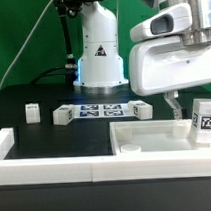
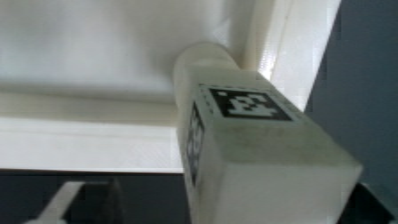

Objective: Assemble one leg

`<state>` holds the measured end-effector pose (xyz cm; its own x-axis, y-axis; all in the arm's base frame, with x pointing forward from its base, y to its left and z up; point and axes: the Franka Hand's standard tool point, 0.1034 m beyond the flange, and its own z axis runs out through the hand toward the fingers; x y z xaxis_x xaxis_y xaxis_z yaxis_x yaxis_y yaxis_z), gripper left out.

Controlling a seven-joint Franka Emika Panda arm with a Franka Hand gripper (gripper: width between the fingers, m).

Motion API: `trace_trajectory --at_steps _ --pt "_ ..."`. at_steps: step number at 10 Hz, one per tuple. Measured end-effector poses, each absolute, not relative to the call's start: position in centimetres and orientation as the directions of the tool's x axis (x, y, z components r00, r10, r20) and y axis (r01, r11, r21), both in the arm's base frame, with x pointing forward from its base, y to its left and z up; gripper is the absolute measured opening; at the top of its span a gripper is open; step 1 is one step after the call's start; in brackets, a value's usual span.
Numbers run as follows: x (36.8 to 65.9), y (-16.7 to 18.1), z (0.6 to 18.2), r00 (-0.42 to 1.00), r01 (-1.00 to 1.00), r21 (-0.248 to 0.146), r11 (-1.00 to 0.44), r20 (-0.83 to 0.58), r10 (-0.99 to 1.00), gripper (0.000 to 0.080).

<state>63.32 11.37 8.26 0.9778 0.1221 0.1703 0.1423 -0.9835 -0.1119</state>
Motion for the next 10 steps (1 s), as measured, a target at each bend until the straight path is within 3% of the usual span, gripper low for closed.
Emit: trace_trajectory --at_steps 1,5,8,10 --pt "63.34 11.36 8.28 0.978 0.142 -0.112 -0.983 0.171 0.122 0.0289" --pt "63.32 11.43 8.27 0.983 0.098 -0.122 -0.988 0.166 0.077 0.029" --pt "63.34 10.84 8.1 0.949 -0.271 -0.17 -0.948 0.117 -0.292 0.029" --pt "63.25 10.52 8.04 0.868 -0.47 -0.179 -0.864 0.085 -0.49 0.0291"
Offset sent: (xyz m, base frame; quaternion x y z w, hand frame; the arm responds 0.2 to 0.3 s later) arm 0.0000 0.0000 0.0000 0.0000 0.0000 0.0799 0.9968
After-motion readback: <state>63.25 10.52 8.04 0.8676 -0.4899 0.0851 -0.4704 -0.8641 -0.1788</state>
